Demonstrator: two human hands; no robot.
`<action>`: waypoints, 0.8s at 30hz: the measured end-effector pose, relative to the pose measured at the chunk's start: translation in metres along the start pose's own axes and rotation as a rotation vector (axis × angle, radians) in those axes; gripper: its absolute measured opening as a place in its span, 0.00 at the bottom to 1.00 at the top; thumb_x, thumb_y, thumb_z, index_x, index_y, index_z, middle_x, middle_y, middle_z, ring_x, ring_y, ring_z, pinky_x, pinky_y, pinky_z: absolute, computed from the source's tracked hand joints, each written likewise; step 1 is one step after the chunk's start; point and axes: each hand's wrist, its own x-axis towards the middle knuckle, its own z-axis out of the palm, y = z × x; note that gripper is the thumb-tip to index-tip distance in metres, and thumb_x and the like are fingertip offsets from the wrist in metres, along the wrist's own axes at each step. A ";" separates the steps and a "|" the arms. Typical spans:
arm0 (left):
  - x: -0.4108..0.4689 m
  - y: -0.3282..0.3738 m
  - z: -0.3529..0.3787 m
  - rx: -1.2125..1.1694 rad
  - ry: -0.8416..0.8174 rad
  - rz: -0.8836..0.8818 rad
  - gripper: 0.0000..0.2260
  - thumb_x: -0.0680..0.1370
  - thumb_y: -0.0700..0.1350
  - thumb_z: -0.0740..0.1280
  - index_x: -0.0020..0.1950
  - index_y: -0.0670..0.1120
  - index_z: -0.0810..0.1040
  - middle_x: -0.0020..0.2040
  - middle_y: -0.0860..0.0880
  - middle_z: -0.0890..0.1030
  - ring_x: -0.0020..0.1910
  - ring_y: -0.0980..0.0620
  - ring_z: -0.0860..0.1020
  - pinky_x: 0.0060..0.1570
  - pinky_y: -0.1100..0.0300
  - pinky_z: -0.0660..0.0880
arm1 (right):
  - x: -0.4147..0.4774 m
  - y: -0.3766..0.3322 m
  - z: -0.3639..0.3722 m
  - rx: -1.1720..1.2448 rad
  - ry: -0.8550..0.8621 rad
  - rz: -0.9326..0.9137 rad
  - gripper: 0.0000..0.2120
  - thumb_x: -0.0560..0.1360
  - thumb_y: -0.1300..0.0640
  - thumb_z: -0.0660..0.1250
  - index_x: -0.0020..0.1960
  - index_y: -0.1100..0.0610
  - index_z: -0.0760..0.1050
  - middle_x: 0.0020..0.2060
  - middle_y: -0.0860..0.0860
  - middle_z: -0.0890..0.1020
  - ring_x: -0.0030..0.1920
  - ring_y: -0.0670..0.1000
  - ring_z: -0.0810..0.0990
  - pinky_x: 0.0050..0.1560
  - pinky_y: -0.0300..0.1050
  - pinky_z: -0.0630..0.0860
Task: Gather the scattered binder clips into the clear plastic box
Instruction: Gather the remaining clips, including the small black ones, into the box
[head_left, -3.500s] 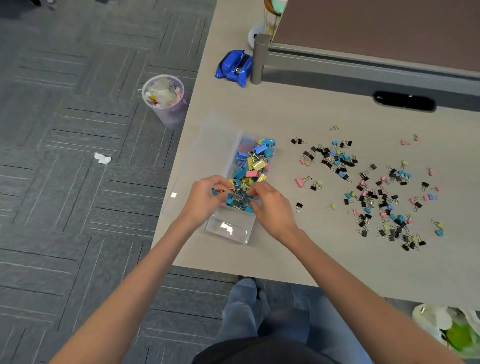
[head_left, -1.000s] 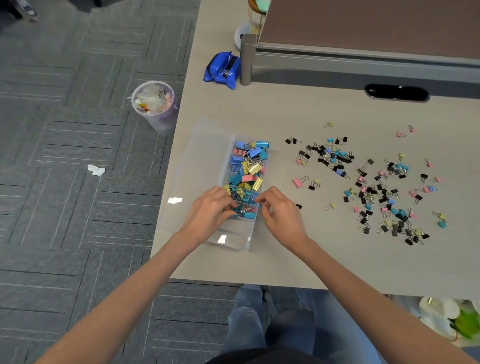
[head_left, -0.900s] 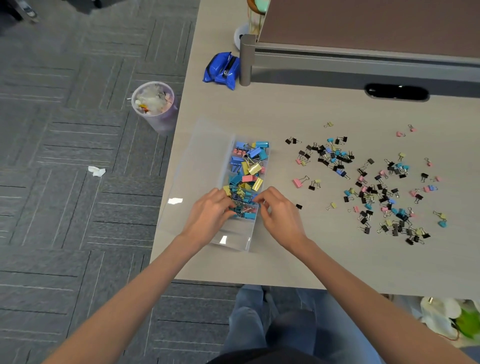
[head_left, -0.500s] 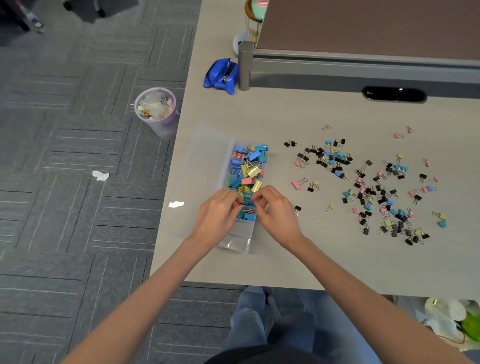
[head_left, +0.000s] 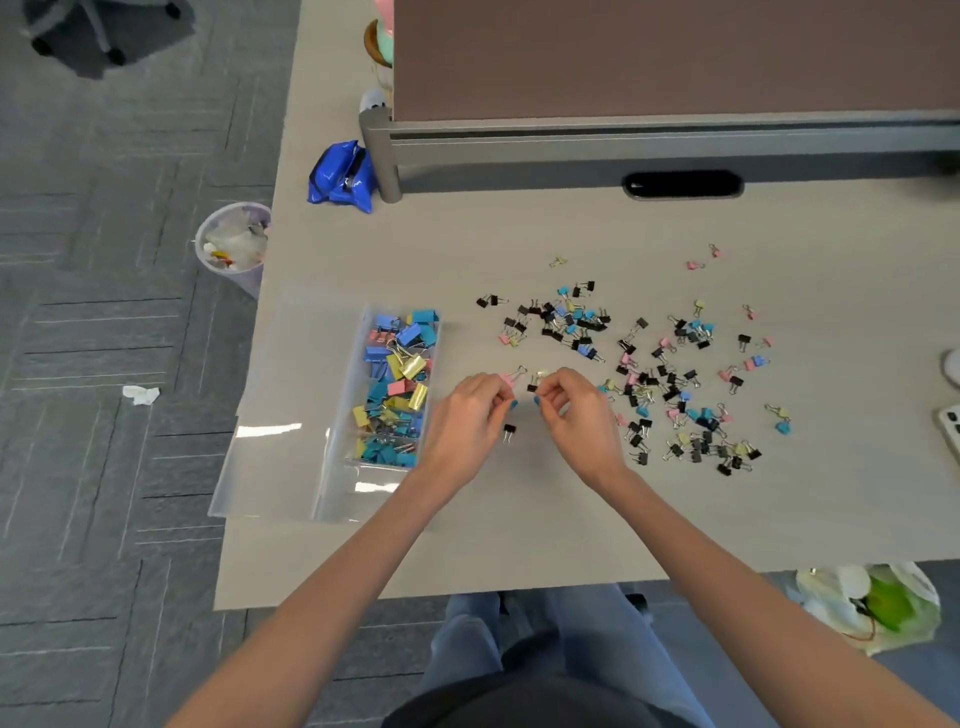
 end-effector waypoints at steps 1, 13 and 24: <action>0.004 0.004 0.007 -0.009 -0.002 -0.014 0.01 0.77 0.42 0.66 0.46 0.46 0.77 0.42 0.53 0.79 0.43 0.54 0.76 0.40 0.56 0.74 | 0.003 0.008 -0.007 -0.009 0.002 0.015 0.06 0.74 0.62 0.67 0.44 0.52 0.73 0.38 0.45 0.78 0.38 0.45 0.77 0.39 0.48 0.78; 0.041 0.000 0.066 0.252 0.025 -0.133 0.17 0.76 0.50 0.66 0.63 0.46 0.72 0.67 0.45 0.69 0.66 0.44 0.66 0.63 0.48 0.68 | 0.059 0.083 -0.059 -0.181 -0.139 -0.002 0.07 0.76 0.61 0.63 0.54 0.57 0.73 0.50 0.49 0.74 0.48 0.49 0.76 0.40 0.43 0.73; -0.004 0.000 0.093 0.453 -0.126 -0.280 0.30 0.79 0.63 0.51 0.78 0.55 0.48 0.79 0.48 0.42 0.78 0.47 0.40 0.75 0.46 0.43 | 0.164 0.081 -0.030 -0.515 -0.381 -0.269 0.34 0.78 0.48 0.59 0.78 0.56 0.47 0.77 0.57 0.43 0.77 0.57 0.41 0.76 0.54 0.46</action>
